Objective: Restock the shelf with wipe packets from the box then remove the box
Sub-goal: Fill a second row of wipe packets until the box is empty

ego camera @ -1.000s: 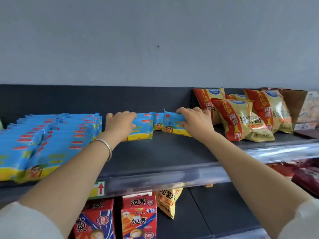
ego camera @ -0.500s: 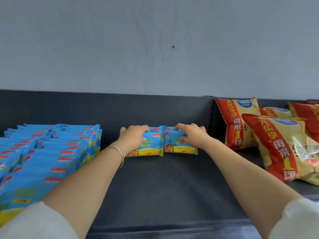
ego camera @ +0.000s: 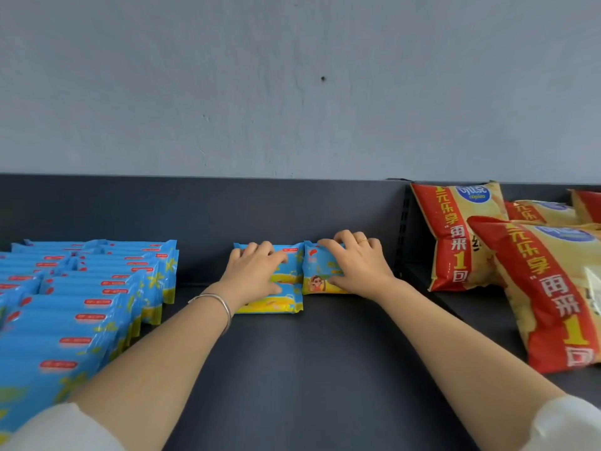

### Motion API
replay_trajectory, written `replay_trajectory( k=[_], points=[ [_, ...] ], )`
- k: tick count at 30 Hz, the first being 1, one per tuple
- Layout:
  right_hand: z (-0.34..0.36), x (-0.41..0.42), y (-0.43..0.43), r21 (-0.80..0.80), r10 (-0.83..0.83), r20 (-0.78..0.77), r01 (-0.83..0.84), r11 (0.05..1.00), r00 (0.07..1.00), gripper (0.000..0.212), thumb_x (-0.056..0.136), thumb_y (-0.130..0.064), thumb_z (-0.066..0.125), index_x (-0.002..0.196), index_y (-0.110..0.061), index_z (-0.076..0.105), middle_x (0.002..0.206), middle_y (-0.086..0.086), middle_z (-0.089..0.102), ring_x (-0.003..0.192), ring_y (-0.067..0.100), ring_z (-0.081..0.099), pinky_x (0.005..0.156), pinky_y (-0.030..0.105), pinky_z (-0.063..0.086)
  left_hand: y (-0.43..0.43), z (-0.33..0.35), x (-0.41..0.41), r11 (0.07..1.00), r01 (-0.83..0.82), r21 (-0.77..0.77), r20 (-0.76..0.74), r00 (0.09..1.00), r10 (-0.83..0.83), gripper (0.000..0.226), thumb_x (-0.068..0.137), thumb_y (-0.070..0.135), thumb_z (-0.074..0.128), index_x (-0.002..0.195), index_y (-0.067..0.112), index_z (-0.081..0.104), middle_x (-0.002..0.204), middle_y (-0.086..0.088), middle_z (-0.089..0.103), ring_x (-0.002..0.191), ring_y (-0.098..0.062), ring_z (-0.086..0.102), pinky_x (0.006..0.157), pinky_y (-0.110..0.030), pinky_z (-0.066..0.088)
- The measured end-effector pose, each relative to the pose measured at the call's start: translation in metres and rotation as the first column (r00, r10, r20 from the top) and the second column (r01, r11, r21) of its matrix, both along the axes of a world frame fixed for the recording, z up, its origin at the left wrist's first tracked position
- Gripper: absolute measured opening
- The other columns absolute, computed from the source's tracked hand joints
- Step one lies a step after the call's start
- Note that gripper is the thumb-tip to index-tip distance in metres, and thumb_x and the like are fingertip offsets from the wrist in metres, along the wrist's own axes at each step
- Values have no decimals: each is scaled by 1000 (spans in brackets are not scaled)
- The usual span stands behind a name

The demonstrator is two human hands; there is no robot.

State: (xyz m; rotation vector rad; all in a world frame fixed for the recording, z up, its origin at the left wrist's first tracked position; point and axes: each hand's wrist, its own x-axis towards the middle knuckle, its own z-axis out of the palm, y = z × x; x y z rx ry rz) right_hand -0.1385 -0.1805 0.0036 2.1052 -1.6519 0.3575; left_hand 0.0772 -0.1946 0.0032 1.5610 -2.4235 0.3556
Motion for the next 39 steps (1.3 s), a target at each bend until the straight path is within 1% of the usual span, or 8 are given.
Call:
replay_trajectory(
  k=[5,10,14,18,23,28,34,39],
  points=[
    [-3,3,6,-34,-15,-45,13,999,999,74,82,-48,63,144,-34,25,139,-1,32,128,25,31,101,43,27,0,5,8,984,-38,174,56,998,29,58,86,56,51,138,32,38,135,5,43,128,-21,31,98,-40,27],
    [-1,13,14,-100,15,-73,-22,995,997,61,85,-48,60,138,-29,38,135,0,37,123,25,37,98,40,31,3,3,12,936,-96,340,101,993,65,65,87,65,44,142,31,34,141,6,41,134,-23,25,96,-41,25],
    [3,33,19,-76,97,-86,-104,992,992,45,87,-44,58,125,-23,52,122,1,47,111,25,43,88,37,36,5,0,12,927,-122,354,135,988,79,62,87,68,38,134,29,44,132,4,46,131,-22,25,93,-41,25],
    [0,52,18,4,151,-122,-151,988,981,42,88,-48,55,121,-22,57,120,-2,52,112,23,43,87,35,32,5,-2,13,922,-128,365,168,983,70,64,84,72,37,128,26,48,123,1,47,122,-22,30,87,-39,23],
    [-7,59,15,53,92,-144,-85,995,985,48,84,-55,54,122,-25,57,123,-5,50,115,22,42,88,37,32,13,2,19,912,-140,387,183,980,73,72,80,75,40,128,23,45,126,-4,41,119,-22,33,91,-40,26],
    [-9,49,19,4,-22,-99,23,1000,995,53,86,-44,58,134,-27,45,137,-2,38,120,26,39,90,39,36,18,3,21,890,-138,435,69,990,119,80,76,74,50,135,24,31,131,-9,42,119,-27,36,92,-39,28],
    [-10,39,19,-27,-66,22,67,997,998,49,88,-40,56,134,-27,43,143,0,33,126,27,36,92,40,39,14,3,16,997,-52,62,54,997,49,69,78,61,61,131,23,37,128,3,46,122,-20,38,91,-41,27],
    [-13,36,17,-44,-58,47,60,997,997,51,88,-40,56,136,-27,42,144,0,32,126,27,36,94,41,37,10,-9,5,970,-55,-236,75,994,75,68,81,53,63,134,20,37,131,0,39,119,-23,39,99,-45,28]
  ],
)
